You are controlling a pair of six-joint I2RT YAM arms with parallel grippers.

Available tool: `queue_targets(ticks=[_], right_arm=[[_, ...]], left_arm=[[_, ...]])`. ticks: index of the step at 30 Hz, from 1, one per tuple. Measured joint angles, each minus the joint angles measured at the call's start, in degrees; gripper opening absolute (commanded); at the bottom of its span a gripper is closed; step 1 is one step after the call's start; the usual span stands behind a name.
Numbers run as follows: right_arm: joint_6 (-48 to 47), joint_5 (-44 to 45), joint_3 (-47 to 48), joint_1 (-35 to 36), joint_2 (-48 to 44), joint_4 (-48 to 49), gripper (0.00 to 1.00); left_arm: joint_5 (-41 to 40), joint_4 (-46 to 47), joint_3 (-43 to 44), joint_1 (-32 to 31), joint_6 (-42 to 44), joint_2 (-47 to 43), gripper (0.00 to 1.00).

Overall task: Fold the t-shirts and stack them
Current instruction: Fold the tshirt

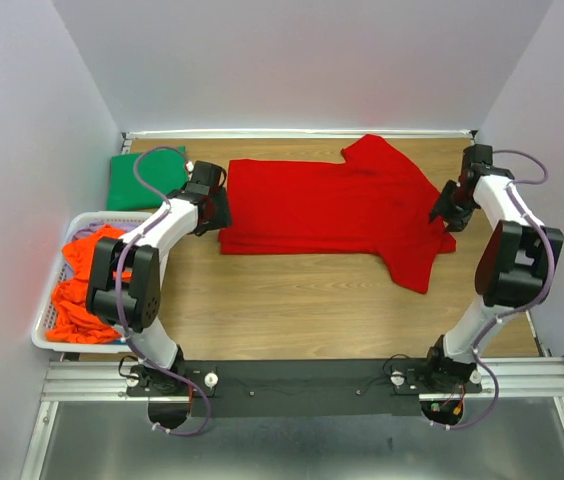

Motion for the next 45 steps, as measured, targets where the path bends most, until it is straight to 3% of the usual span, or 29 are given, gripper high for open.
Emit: queue_targets(ticks=[4,11,17,27,34,39,45], right_arm=[[0.3,2.3,-5.6,6.1,-10.0,1.0,0.63],[3.1,3.1,-20.3,13.9,-21.2,1.2,0.64],[6.6,2.6,-32.0,16.8,-24.3,1.9,0.65],[8.3,3.8,-34.8,17.3,-22.9,7.4,0.62],[8.5,6.2,-35.5,17.7,-21.3,8.7,0.39],[8.5,6.5,-35.5,17.7,-21.2,9.1,0.03],[8.2,6.5,-33.4,17.7,-20.5,9.0,0.01]], left_arm=[[-1.0,1.5,-0.5,0.0,-0.1,-5.7,0.84],[-3.2,5.3,-5.8,-0.7,-0.5,-11.9,0.84],[-5.3,7.5,-10.3,-2.8,-0.4,-14.7,0.84],[-6.8,10.4,-12.1,-6.3,-0.5,-16.3,0.83],[-8.0,11.0,-12.9,-7.3,-0.5,-16.3,0.83],[-8.5,11.2,-13.0,-7.5,-0.5,-16.3,0.83],[-8.6,11.3,-13.0,-7.5,-0.5,-16.3,0.82]])
